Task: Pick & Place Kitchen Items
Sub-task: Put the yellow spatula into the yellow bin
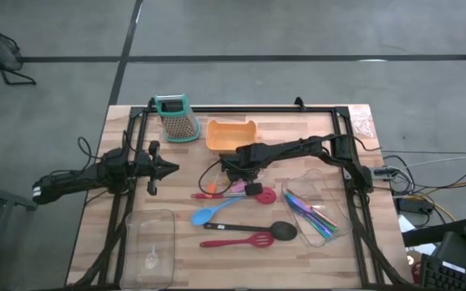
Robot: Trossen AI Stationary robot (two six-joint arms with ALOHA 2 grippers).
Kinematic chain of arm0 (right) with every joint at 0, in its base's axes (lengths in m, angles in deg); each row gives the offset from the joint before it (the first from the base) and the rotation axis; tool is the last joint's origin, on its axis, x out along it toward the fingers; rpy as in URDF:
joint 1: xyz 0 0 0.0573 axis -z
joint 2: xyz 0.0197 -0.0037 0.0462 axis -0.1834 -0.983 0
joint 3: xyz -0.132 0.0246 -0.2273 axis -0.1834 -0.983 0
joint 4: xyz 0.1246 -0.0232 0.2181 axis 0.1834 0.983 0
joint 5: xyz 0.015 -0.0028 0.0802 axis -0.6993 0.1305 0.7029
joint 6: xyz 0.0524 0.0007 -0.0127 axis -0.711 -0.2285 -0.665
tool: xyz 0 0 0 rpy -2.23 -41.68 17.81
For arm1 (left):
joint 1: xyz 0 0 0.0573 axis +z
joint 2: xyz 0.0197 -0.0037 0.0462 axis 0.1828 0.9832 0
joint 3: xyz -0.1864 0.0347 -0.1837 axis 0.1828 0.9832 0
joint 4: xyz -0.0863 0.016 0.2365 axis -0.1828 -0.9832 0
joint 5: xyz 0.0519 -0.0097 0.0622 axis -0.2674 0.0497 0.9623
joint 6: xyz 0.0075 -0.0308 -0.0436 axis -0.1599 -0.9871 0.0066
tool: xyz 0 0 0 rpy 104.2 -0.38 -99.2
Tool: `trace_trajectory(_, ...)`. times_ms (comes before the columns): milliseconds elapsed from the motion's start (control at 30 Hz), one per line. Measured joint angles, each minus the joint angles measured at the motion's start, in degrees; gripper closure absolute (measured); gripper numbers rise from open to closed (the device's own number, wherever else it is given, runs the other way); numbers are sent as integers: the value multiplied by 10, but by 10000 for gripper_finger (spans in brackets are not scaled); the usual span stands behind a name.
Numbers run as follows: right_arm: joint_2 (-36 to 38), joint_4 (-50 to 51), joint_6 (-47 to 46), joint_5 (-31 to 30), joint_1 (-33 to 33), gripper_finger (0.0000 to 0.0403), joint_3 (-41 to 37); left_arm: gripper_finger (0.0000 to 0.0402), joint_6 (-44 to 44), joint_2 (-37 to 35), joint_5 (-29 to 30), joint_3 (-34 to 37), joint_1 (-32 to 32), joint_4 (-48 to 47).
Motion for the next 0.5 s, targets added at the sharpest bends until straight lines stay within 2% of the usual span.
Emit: trace_trajectory(500, 23, 6, -4, -5, -2, 395, 6, 367, 0, 0, 0, 0, 0, 0)
